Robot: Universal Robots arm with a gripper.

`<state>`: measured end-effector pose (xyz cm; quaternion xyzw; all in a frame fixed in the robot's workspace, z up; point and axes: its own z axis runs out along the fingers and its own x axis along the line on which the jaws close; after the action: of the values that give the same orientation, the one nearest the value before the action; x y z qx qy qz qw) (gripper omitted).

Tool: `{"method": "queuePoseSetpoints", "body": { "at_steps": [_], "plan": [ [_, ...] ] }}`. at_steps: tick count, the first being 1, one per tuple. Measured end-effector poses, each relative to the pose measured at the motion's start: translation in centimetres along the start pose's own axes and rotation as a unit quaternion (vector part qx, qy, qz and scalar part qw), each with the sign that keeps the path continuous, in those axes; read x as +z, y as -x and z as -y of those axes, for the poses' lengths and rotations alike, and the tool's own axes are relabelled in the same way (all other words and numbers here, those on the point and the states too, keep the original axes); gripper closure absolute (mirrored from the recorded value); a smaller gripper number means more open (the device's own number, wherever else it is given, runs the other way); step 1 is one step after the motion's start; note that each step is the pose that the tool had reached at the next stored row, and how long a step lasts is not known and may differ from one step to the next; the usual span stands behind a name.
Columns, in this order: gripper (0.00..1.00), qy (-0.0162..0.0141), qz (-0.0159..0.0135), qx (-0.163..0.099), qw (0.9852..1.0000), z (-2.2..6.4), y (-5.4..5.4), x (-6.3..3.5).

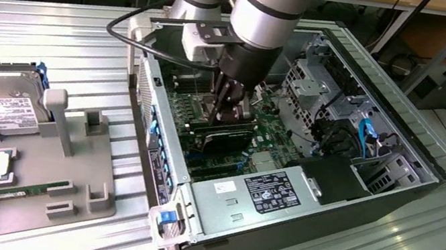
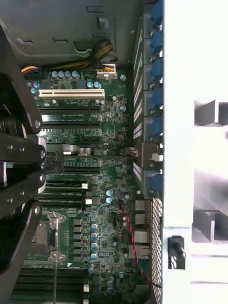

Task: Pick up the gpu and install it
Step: 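Press down on the gpu until it lock into place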

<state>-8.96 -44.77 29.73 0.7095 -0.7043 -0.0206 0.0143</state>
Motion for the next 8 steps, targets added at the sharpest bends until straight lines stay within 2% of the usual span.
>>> {"method": "queuePoseSetpoints", "body": {
  "at_steps": [8],
  "plan": [
    [0.89,0.0,-0.0001,0.0,1.0,0.0,0.0,-0.01]
  ]
}}
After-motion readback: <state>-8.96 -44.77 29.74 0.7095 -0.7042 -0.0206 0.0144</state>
